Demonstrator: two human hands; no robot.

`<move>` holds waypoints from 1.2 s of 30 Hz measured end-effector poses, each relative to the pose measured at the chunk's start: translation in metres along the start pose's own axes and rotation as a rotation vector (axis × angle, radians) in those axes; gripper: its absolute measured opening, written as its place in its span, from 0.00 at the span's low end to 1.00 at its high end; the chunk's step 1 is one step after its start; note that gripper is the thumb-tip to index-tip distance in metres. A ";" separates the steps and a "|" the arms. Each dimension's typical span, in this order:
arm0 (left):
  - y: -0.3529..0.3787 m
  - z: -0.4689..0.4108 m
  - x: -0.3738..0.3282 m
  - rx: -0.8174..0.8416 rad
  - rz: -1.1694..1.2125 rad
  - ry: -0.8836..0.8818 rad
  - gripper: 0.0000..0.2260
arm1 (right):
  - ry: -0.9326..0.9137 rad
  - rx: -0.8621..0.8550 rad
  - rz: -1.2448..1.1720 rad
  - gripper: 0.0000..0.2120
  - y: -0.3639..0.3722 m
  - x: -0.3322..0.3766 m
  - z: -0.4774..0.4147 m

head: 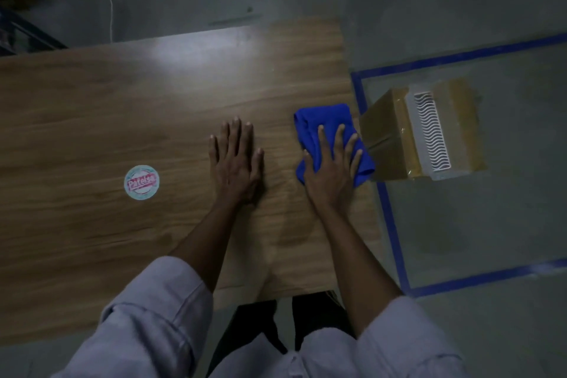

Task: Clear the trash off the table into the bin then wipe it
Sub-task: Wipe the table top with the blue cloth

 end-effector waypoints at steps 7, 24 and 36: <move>0.001 0.000 0.002 -0.082 0.136 -0.014 0.28 | -0.376 0.147 -0.151 0.37 0.025 0.073 -0.004; -0.019 -0.034 -0.013 -0.083 0.045 -0.153 0.23 | -0.131 0.052 0.032 0.32 0.013 0.035 -0.057; 0.001 -0.049 -0.009 0.028 -0.048 -0.066 0.30 | -0.343 -0.019 -0.372 0.30 -0.022 0.021 -0.027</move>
Point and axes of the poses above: each hand's wrist, its own z-axis away from the middle knuckle, its own y-axis out of the palm, x = y × z, the point moved 4 cm from there along -z, towards the middle knuckle, and after that the axes turned 6 degrees about -y, right-handed, at the moved point
